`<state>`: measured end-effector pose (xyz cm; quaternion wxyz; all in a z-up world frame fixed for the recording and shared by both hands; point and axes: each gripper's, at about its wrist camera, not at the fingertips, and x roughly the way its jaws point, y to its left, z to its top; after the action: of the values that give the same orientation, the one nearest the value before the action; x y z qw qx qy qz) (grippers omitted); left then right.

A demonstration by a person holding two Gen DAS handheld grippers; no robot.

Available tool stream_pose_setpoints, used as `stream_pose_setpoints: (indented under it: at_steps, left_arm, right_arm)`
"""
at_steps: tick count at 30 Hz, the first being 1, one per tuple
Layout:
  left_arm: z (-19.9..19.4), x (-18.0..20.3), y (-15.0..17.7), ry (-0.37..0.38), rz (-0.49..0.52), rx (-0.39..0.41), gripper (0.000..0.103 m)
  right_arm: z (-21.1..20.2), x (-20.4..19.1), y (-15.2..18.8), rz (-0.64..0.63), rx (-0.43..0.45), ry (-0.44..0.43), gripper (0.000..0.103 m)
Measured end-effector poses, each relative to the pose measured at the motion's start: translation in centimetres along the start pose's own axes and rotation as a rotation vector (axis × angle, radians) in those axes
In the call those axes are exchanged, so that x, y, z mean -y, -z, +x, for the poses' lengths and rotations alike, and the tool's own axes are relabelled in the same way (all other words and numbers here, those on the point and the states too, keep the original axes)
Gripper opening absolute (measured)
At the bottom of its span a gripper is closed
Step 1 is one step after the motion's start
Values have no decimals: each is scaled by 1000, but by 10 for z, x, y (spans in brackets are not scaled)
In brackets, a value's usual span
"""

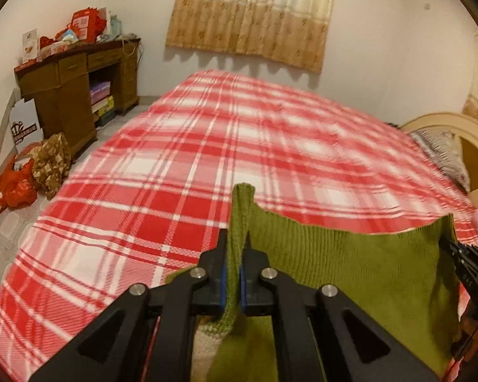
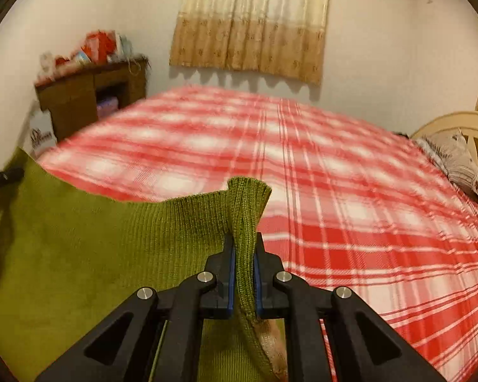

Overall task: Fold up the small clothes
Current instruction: 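Lay the hem over the collar and open both grippers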

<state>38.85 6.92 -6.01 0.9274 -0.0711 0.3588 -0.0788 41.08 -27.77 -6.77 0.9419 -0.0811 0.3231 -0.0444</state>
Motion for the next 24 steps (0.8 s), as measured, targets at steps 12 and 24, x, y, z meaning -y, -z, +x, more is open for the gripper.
stream_pose_setpoints:
  at_steps: [12,24]
  left_arm:
    - [38,4,12,-188,31,-117,59]
    - [-70,-11,66,-154,94,-71,68]
  right_arm:
    - [62,4,20,14,-201,8,16]
    - [-106,57,71,217,23,-6,56]
